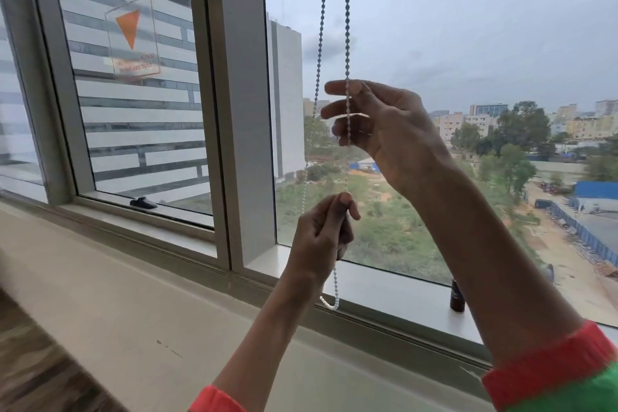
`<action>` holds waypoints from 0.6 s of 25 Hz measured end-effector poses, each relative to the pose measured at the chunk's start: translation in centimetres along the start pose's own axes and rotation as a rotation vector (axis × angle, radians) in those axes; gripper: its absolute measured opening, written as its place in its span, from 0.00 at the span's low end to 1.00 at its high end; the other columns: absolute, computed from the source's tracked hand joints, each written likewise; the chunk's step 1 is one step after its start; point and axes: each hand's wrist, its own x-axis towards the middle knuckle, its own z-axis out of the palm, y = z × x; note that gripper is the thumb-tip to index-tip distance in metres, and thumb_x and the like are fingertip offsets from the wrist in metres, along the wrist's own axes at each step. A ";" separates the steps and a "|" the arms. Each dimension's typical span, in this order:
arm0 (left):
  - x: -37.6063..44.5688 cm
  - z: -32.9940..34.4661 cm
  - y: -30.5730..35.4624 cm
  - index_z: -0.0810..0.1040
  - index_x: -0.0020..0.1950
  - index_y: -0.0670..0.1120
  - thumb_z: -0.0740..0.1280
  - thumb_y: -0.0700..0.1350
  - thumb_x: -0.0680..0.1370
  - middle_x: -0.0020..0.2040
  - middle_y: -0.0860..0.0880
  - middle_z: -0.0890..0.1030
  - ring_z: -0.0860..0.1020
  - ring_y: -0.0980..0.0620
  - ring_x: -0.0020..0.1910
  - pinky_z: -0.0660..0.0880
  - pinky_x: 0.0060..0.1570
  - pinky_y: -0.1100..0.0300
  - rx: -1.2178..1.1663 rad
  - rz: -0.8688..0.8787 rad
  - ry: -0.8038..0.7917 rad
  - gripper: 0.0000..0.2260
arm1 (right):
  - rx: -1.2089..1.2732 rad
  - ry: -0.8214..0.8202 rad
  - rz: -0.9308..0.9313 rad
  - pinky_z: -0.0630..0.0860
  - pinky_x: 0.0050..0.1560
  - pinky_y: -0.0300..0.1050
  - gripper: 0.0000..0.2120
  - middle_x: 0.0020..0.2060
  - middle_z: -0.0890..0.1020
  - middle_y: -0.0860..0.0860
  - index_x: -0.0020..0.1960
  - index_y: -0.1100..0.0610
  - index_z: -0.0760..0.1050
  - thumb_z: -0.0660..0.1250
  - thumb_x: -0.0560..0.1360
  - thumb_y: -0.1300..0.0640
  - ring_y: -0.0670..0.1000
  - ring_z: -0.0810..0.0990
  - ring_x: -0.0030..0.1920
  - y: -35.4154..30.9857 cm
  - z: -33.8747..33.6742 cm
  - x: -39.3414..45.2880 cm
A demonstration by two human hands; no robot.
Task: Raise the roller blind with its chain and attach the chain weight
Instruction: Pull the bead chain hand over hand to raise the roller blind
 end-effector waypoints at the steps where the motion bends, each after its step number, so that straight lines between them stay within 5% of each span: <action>1: 0.0 -0.3 -0.1 0.75 0.43 0.39 0.58 0.50 0.78 0.23 0.53 0.67 0.60 0.57 0.21 0.57 0.24 0.64 0.020 0.003 -0.007 0.15 | 0.002 0.019 -0.013 0.71 0.30 0.38 0.11 0.33 0.78 0.55 0.53 0.65 0.77 0.57 0.80 0.62 0.48 0.72 0.29 0.3 0.3 -0.1; 4: 0.8 -1.0 0.0 0.78 0.45 0.38 0.58 0.46 0.80 0.28 0.44 0.76 0.71 0.56 0.24 0.66 0.25 0.67 0.089 -0.018 -0.040 0.15 | 0.025 0.063 -0.074 0.61 0.28 0.34 0.09 0.29 0.70 0.51 0.47 0.61 0.78 0.58 0.79 0.64 0.43 0.65 0.27 1.4 0.5 -1.2; 9: 4.3 -1.6 3.1 0.79 0.56 0.42 0.54 0.50 0.82 0.48 0.42 0.84 0.83 0.49 0.48 0.79 0.51 0.56 0.125 -0.025 0.094 0.17 | -0.016 0.064 -0.104 0.66 0.28 0.30 0.09 0.28 0.71 0.50 0.48 0.63 0.79 0.60 0.78 0.64 0.41 0.67 0.26 2.4 0.0 -2.7; 13: 8.2 -0.8 8.4 0.77 0.57 0.43 0.55 0.52 0.81 0.46 0.45 0.84 0.83 0.50 0.46 0.80 0.49 0.57 0.044 0.133 0.078 0.17 | -0.049 0.065 -0.057 0.65 0.30 0.31 0.10 0.25 0.73 0.45 0.45 0.59 0.80 0.60 0.78 0.64 0.42 0.67 0.28 4.6 -0.1 -4.5; 15: 9.1 0.5 10.0 0.77 0.56 0.44 0.57 0.51 0.81 0.35 0.49 0.83 0.82 0.53 0.35 0.79 0.37 0.60 -0.067 0.163 0.020 0.15 | -0.073 0.063 -0.035 0.64 0.31 0.32 0.11 0.25 0.72 0.44 0.43 0.57 0.81 0.61 0.78 0.64 0.44 0.67 0.29 5.6 -0.2 -5.3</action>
